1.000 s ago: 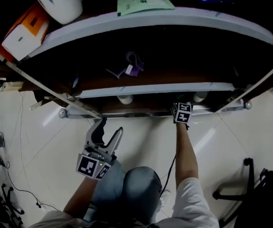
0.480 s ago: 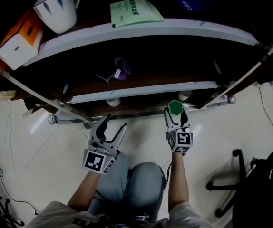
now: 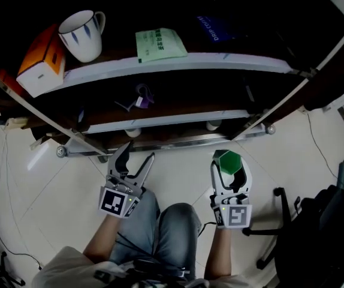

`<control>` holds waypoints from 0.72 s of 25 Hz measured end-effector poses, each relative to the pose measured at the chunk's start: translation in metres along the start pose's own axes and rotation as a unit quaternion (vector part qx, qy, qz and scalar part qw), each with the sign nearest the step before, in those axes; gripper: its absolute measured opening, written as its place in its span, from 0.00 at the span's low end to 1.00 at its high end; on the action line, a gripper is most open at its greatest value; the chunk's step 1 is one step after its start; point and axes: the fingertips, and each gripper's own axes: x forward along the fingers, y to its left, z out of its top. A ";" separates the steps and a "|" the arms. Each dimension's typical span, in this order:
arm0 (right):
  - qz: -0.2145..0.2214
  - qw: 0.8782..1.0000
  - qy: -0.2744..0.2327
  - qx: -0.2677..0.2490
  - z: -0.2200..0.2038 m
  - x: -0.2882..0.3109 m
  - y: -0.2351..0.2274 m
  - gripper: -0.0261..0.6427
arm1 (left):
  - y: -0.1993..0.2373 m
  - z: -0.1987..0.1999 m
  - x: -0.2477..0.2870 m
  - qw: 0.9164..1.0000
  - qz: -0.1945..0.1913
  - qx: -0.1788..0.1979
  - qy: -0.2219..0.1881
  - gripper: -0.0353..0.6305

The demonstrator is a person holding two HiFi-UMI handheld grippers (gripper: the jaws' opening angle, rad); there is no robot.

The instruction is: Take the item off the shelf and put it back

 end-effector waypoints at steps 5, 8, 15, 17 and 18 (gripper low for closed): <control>0.012 1.000 -0.001 0.005 0.092 -0.003 0.010 0.53 | -0.012 0.086 -0.007 1.000 0.001 0.005 0.007 0.42; 0.014 1.000 -0.005 0.009 0.164 -0.012 0.019 0.53 | -0.017 0.163 -0.011 1.000 0.004 -0.002 0.005 0.42; 0.027 0.999 -0.008 0.019 0.352 -0.031 0.038 0.53 | -0.016 0.365 -0.036 1.000 0.016 -0.006 -0.007 0.42; 0.036 0.999 -0.011 0.026 0.405 -0.035 0.047 0.53 | -0.017 0.426 -0.042 1.000 0.019 -0.023 -0.006 0.42; 0.041 0.998 -0.012 0.035 0.428 -0.038 0.051 0.53 | -0.018 0.453 -0.046 0.999 0.019 -0.028 -0.004 0.42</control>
